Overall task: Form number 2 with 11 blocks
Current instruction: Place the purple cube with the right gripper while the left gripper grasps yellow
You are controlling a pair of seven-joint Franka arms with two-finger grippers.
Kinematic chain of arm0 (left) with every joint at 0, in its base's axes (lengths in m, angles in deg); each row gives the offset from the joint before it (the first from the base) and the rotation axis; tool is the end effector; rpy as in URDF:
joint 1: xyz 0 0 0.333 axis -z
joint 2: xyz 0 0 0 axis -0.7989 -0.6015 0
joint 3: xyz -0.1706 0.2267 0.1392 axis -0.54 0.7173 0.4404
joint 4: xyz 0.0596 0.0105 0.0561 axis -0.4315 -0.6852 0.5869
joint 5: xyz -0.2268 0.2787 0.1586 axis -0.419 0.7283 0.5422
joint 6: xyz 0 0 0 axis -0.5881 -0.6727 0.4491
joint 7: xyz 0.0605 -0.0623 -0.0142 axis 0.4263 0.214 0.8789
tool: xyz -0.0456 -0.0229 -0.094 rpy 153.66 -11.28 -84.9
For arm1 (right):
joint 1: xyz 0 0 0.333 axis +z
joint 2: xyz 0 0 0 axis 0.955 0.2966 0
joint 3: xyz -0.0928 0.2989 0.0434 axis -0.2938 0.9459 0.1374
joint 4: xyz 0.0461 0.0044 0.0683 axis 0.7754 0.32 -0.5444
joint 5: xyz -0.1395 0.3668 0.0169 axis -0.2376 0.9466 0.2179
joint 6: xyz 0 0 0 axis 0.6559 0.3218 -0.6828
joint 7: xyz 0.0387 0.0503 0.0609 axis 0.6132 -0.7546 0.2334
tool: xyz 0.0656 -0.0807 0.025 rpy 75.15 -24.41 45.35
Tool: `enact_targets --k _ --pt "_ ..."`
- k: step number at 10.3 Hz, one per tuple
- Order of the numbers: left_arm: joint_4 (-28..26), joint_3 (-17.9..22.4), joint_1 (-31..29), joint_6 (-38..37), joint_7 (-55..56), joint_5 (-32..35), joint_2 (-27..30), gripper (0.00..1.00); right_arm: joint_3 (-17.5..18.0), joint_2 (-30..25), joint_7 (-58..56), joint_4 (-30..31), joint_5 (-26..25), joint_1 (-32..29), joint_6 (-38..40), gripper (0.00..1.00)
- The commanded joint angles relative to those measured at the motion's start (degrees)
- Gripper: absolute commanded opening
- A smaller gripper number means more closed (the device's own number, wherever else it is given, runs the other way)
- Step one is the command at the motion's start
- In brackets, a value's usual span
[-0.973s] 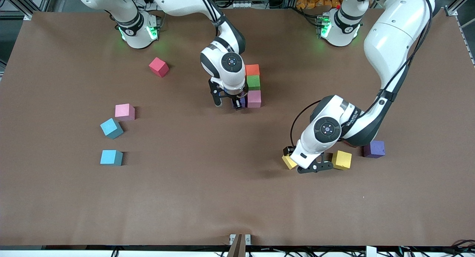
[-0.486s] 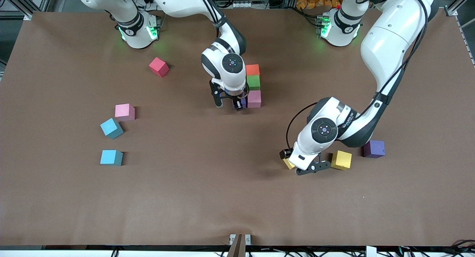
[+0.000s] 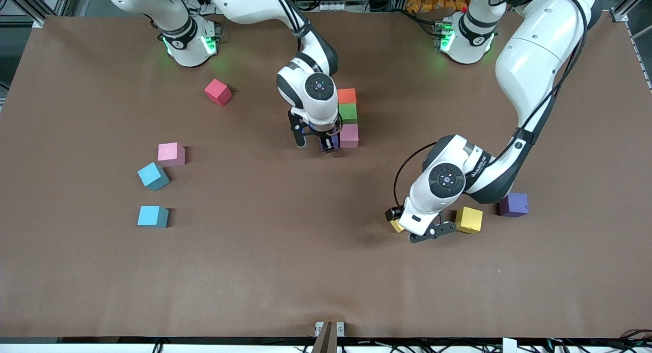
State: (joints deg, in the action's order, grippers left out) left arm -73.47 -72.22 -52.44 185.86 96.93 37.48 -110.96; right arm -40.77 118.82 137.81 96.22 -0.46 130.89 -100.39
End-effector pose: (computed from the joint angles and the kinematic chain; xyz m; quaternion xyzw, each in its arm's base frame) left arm 0.6581 -0.2977 0.2490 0.9908 0.1351 -0.0023 0.0112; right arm 0.4089 0.5123 0.1964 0.8044 -0.5935 -0.0219 0.0126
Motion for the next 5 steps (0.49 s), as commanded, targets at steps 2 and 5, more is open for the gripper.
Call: enact_targets --k 2,5 --pt "1.35 0.55 0.82 0.55 0.6 -1.14 -0.55 1.0 -0.21 0.99 0.74 -1.22 0.34 0.57 0.23 1.0" --pt "2.05 0.64 1.35 2.66 0.77 -1.14 -2.3 1.0 -0.3 0.29 0.21 -1.13 -0.19 0.48 1.28 1.0"
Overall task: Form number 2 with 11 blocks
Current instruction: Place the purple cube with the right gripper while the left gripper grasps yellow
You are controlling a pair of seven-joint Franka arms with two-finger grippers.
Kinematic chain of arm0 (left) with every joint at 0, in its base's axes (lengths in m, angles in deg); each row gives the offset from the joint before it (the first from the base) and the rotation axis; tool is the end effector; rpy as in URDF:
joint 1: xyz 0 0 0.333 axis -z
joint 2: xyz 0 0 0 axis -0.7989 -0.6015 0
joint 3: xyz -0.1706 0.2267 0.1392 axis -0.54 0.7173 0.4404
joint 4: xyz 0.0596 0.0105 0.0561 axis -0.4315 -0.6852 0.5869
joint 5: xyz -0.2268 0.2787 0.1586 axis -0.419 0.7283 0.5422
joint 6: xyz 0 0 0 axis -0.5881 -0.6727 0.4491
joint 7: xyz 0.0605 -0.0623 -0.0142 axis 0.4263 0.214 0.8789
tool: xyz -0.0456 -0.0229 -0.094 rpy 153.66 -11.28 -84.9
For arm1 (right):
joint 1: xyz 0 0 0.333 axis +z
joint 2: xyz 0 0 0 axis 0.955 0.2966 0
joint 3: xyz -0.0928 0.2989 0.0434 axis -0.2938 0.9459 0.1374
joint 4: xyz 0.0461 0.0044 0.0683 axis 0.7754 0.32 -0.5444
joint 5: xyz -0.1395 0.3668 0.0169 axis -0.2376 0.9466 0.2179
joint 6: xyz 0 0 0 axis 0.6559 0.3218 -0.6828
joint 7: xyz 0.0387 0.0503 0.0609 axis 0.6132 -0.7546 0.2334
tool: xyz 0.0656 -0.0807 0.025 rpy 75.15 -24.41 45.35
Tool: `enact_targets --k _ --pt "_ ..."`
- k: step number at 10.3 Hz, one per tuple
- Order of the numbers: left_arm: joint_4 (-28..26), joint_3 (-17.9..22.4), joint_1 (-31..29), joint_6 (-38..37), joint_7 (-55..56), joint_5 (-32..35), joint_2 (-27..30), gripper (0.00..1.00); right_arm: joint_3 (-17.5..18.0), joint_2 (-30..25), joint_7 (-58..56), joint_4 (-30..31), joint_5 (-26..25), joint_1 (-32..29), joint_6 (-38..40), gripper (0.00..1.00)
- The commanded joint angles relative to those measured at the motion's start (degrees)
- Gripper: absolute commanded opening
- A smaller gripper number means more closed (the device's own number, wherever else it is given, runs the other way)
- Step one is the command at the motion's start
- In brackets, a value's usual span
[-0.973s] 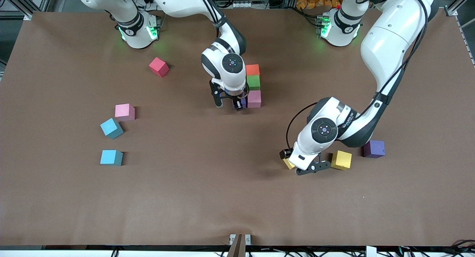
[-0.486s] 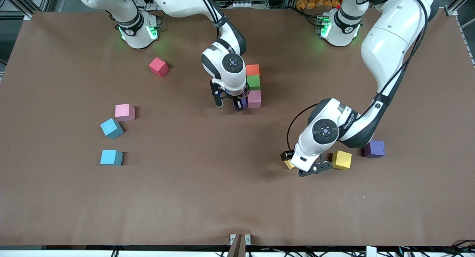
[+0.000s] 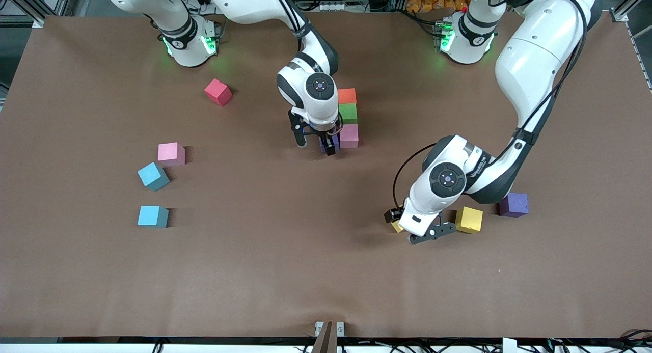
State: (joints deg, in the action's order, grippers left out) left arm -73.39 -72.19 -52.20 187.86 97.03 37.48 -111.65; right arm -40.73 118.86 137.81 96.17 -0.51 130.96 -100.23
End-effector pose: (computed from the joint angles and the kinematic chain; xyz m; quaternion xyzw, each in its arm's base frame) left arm 0.6593 -0.3023 0.2446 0.9906 0.1346 0.0045 0.0229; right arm 0.4078 0.5130 0.1960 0.8052 -0.5924 -0.0220 0.0140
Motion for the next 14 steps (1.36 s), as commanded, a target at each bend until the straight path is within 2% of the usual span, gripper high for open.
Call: enact_targets --k 1,7,9,12,13,14 --pt "2.58 0.61 1.11 0.66 0.85 -1.14 -2.14 1.0 -0.44 0.16 -0.22 -1.16 -0.22 0.24 2.0 1.0" --pt "2.68 3.51 2.07 0.66 2.08 -1.14 -3.11 1.0 -1.57 -2.83 -3.99 -1.17 -2.15 -0.73 5.78 1.0" --pt "2.67 3.51 2.34 0.66 2.78 -1.22 -3.54 1.0 -2.89 -4.23 -10.2 -1.17 -2.51 -1.95 7.8 1.0" --pt "2.67 3.51 3.13 0.66 4.19 -1.14 -4.07 1.0 -5.7 -6.69 -25.66 -1.08 -2.51 -4.85 14.03 1.0" --pt "2.67 3.6 3.22 0.66 4.19 -1.14 -4.07 0.91 -6.41 -7.75 -30.15 -0.56 -2.59 -5.99 14.92 1.0" --pt "2.59 3.51 3.22 0.66 4.02 -1.14 -3.99 0.73 -6.94 -8.45 -34.63 -0.2 -2.94 -7.31 16.32 1.0"
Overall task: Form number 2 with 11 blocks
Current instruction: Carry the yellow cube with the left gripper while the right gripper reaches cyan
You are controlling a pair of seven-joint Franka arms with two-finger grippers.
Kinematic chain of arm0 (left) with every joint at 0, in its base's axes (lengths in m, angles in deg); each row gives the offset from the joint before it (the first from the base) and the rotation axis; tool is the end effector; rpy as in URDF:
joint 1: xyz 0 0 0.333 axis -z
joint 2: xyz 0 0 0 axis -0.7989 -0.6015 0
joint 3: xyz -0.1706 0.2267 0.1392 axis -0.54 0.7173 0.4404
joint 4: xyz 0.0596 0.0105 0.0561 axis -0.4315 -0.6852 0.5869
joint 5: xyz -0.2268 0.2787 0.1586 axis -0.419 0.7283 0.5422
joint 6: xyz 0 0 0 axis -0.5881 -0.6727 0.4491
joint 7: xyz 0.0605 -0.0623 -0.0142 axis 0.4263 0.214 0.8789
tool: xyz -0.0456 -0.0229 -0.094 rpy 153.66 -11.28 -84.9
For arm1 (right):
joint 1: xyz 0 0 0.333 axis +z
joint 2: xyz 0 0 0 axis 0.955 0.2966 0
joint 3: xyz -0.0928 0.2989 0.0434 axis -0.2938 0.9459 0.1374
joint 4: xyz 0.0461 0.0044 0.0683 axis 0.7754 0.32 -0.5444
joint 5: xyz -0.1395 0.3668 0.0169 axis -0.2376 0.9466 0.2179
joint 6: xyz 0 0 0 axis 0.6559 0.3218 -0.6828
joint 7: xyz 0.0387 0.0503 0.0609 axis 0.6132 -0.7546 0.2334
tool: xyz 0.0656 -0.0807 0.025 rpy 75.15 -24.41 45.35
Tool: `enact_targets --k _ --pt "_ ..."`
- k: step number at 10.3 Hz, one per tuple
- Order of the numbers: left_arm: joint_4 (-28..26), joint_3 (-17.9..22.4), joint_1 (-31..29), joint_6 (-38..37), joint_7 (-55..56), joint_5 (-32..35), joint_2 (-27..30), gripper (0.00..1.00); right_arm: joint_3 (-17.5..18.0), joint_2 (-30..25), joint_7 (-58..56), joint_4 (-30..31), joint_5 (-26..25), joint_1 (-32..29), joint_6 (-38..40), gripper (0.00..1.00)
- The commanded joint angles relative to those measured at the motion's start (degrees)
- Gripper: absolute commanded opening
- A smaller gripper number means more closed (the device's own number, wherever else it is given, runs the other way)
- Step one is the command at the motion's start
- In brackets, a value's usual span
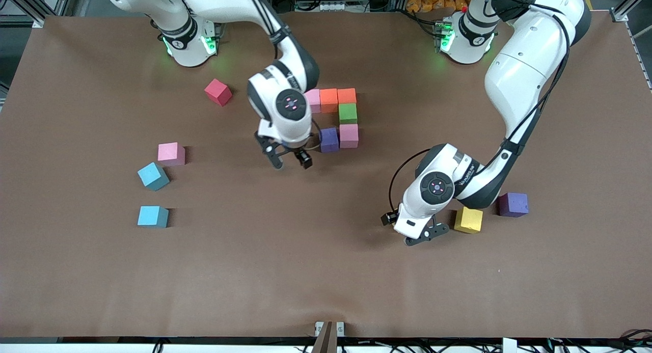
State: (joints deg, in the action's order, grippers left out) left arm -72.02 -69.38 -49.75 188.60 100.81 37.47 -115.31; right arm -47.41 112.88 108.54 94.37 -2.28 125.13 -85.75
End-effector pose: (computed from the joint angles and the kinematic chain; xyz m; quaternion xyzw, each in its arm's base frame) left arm 0.6578 -0.3048 0.2023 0.9859 0.1668 -0.0101 0.0090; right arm 0.4966 0.4171 0.2631 0.8913 -0.4482 -0.0265 0.0641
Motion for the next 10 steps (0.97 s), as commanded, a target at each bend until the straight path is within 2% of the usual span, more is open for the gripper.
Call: enact_targets --k 1,3,4,7,8,10 --pt "1.22 0.79 0.86 -0.08 -0.03 -1.05 -0.33 0.57 -1.3 -3.35 -10.46 1.77 -1.36 -3.07 3.16 1.0" --pt "1.13 0.79 1.56 -0.08 -0.55 -0.96 -0.42 0.39 -4.45 -5.02 -23.88 1.86 -1.53 -6.32 6.93 1.0" --pt "1.04 0.79 1.65 -0.08 -0.56 -0.87 -0.24 0.34 -6.91 -5.38 -32.05 1.86 -1.62 -7.64 8.86 1.0" --pt "1.04 0.79 2.96 -0.08 -0.56 -0.34 0.02 0.34 -14.91 -5.64 -56.3 2.56 -1.62 -9.76 10.29 1.0" --pt "1.04 0.7 3.23 -0.08 -0.38 -0.34 0.46 0.34 -16.59 -5.64 -63.61 2.91 -1.53 -11.24 10.2 1.0" --pt "1.04 0.27 4.2 -0.34 -0.12 -0.08 1.51 0.35 -16.78 -6.34 -75.23 4.49 -1.53 -14.84 9.85 1.0"
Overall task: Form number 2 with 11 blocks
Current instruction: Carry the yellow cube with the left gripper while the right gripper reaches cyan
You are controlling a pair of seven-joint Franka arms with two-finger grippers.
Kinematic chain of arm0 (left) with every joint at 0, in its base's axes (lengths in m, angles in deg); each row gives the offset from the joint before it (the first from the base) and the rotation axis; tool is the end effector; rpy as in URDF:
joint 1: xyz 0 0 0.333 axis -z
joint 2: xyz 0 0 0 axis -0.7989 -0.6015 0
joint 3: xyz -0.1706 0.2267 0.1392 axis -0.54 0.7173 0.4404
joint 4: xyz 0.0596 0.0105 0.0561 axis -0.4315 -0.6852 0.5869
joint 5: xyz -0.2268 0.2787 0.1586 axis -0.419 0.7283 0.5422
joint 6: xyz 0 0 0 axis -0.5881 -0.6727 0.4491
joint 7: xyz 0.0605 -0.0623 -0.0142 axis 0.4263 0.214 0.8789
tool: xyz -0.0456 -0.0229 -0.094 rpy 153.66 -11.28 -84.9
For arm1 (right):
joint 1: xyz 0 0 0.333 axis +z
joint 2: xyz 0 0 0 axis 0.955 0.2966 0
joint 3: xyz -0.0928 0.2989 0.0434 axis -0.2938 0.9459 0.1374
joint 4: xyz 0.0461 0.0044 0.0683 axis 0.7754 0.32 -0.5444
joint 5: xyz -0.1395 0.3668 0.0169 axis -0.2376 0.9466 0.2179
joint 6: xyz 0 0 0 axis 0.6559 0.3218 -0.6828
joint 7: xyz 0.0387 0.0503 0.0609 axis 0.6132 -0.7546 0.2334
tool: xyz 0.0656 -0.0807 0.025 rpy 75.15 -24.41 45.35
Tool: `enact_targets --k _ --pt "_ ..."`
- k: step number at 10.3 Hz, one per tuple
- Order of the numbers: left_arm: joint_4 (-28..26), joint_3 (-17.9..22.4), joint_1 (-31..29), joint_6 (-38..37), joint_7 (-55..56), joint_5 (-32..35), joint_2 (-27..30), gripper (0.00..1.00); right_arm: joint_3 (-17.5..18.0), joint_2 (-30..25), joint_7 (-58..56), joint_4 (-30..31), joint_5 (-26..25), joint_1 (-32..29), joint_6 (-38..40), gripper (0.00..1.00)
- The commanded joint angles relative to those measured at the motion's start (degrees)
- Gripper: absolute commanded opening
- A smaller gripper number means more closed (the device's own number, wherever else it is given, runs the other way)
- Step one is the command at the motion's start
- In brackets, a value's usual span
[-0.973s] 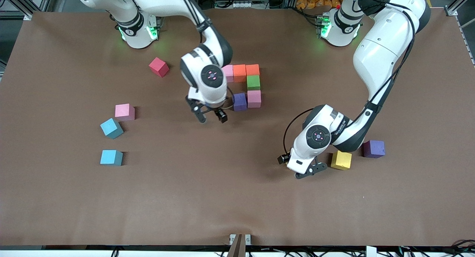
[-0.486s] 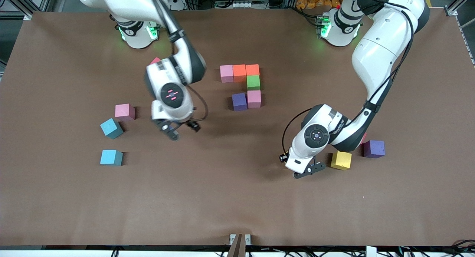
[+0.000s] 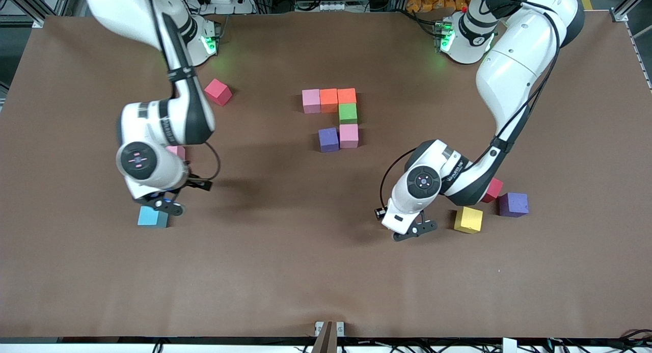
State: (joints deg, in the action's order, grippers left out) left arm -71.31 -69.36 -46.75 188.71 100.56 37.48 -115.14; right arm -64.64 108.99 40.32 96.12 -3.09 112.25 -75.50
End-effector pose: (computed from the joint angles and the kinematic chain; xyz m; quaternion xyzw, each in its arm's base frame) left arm 0.6456 -0.3384 0.2095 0.9899 0.1410 -0.0033 0.0128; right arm 0.6110 0.1227 0.3106 0.9840 -0.1224 -0.0940 0.0892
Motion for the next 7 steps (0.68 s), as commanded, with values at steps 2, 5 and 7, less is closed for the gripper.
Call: enact_targets --k 2,5,7 --pt "0.33 0.15 4.34 -0.98 -0.13 0.0 3.8 0.35 0.54 -4.12 -11.8 5.47 -0.72 -3.38 -0.92 1.0" --pt "0.51 -1.76 7.87 -0.98 -3.88 -0.26 5.22 0.37 0.45 -7.02 -20.9 10.31 -0.72 -5.04 -4.34 1.0" --pt "0.6 -5.37 7.88 -0.89 -12.73 -0.26 5.31 0.37 0.54 -7.03 -33.11 11.02 -0.72 -8.9 -4.87 1.0"
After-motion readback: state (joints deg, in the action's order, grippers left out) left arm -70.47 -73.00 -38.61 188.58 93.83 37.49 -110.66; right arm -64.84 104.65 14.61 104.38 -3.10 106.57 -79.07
